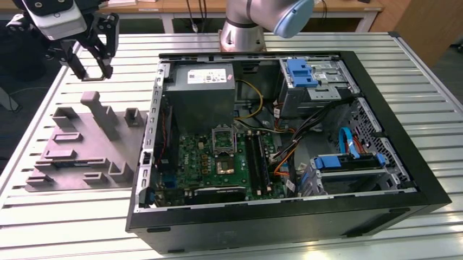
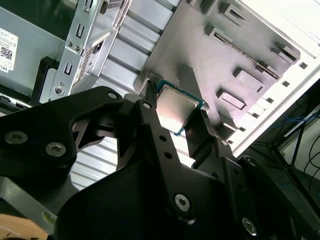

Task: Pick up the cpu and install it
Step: 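Pick up the cpu and move it towards the insertion slot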

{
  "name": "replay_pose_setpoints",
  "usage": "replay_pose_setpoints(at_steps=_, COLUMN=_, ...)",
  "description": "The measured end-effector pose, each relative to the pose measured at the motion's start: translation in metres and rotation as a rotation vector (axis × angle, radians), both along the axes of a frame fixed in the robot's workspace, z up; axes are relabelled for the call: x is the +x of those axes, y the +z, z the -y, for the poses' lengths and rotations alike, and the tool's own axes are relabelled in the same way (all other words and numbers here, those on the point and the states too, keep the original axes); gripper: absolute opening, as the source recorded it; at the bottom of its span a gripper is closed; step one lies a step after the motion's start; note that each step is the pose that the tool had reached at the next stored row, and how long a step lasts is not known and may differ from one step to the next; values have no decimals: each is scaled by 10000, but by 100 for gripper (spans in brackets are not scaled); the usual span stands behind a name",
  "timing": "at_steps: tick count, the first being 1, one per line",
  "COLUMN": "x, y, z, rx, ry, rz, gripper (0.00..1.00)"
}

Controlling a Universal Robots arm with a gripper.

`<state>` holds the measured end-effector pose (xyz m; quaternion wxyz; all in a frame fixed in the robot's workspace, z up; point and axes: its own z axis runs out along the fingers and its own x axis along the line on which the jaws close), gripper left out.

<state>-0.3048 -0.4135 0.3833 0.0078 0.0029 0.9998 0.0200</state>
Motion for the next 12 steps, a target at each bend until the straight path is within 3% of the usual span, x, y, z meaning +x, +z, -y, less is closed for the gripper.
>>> replay_pose_setpoints(at_steps=12, x=46, y=0, z=0, rx=1, ry=0, rz=1, gripper=47)
